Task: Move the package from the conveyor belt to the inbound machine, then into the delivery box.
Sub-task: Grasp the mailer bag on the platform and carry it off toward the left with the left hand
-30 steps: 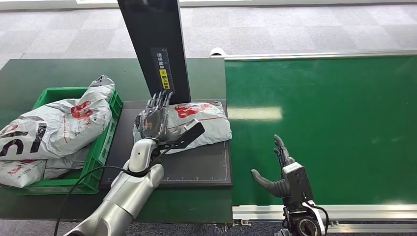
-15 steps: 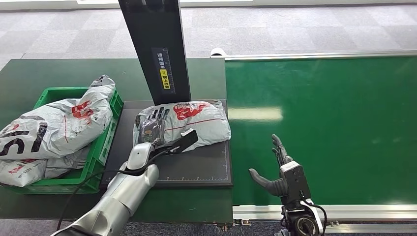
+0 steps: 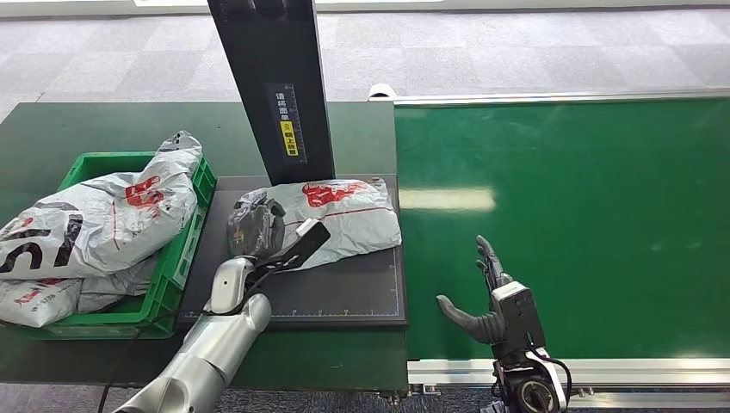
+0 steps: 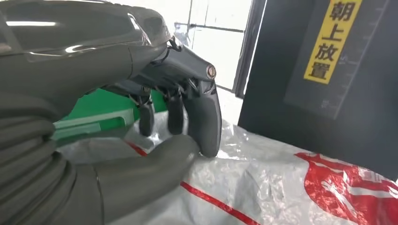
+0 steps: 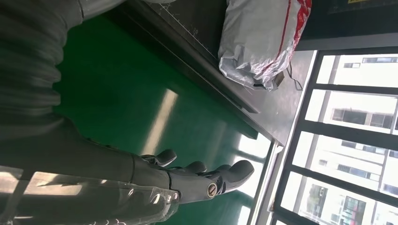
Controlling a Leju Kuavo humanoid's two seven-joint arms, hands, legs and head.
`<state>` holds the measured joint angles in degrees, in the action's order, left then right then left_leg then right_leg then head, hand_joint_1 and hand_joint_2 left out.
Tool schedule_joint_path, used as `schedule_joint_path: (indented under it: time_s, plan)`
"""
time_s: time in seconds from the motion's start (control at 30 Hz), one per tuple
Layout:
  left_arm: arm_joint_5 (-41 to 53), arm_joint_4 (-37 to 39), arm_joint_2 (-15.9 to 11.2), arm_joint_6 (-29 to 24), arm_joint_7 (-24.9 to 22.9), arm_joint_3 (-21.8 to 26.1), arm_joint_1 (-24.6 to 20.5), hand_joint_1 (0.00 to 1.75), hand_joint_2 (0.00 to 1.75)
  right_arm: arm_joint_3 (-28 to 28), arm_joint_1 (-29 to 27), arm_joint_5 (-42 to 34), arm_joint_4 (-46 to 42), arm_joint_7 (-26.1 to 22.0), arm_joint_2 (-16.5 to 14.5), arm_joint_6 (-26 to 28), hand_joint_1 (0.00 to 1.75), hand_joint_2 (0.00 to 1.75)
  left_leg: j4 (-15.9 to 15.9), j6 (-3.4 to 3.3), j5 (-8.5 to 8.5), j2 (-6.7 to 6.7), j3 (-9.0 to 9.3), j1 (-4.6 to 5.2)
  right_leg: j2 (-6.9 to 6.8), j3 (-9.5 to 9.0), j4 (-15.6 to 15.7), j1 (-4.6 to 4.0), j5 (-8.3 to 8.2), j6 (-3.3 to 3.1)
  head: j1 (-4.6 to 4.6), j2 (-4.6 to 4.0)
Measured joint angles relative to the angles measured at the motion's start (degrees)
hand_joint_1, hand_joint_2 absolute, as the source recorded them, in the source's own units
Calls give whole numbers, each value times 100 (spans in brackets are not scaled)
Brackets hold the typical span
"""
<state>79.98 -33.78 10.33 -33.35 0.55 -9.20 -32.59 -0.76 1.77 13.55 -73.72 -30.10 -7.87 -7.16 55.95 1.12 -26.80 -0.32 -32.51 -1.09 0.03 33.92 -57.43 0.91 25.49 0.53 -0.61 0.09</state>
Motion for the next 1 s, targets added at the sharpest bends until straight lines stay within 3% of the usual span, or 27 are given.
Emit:
schedule_joint_path:
  time_s: [0.23, 0.27, 0.37, 0.4, 0.47, 0.53, 0.67, 0.73, 0.9, 1.0]
  plan:
    - [140, -1, -9, -49, -39, -26, 53, 175, 175, 0, 5, -66, 0, -19, 7, 1, 0, 175, 0, 0, 0, 0, 0, 0, 0, 1, 0, 0, 0, 0, 0, 0]
    - [79, -2, -8, -85, 39, -26, 57, 158, 175, 0, 5, -78, 0, -23, 8, 2, 0, 175, 0, 0, 0, 1, 0, 0, 0, 1, 0, 0, 0, 0, 0, 0]
    - [-770, -139, 21, -402, 831, 30, 126, 27, 175, 0, 1, -114, -8, -27, 9, 7, 0, 175, 0, 0, 0, 1, 0, 0, 0, 2, 0, 0, 0, 0, 1, 0]
    - [-1405, -261, 44, -445, 1355, 82, 169, 0, 175, 1, 0, -128, -14, -26, 9, 9, 0, 175, 0, 0, 0, 2, 0, 0, 0, 2, 0, 0, 0, 0, 0, 0]
    - [-3114, -620, 96, -117, 2501, 203, 278, 0, 175, 5, -1, -167, -23, -24, 9, 24, 0, 175, 0, 0, -1, 1, -1, 0, 0, 2, 0, 0, 0, 0, 0, 0]
    - [-5109, -1063, 153, 916, 3233, 311, 401, 0, 175, 16, 6, -210, -23, -25, 14, 51, 0, 175, 0, 0, -1, 1, -1, 0, 0, 3, 0, 0, 0, 0, -1, 0]
    - [-8177, -1793, 240, 3836, 3304, 445, 585, 0, 175, 65, 84, -264, 15, -62, 50, 101, 0, 175, 0, 0, -1, 2, -5, 0, 0, 3, 0, 0, 0, 0, 0, 0]
    - [-8912, -2004, 243, 4579, 3243, 455, 628, 0, 175, 91, 123, -285, 44, -81, 77, 130, 0, 175, 0, 0, -1, 3, -3, 0, 1, 2, 0, 0, 0, 0, 0, 0]
    - [-9545, -2185, 214, 5217, 3209, 449, 670, 0, 175, 103, 134, -330, 79, -107, 131, 174, 0, 175, 0, 0, 0, -1, -3, 0, -2, 3, 0, 0, 0, 0, 0, 0]
    - [-9008, -2135, 141, 4907, 3334, 288, 616, 0, 175, 115, 133, -339, 79, -114, 146, 180, 0, 175, 0, 0, 0, 0, -2, 0, -1, 4, 0, 0, 0, 0, 1, 0]
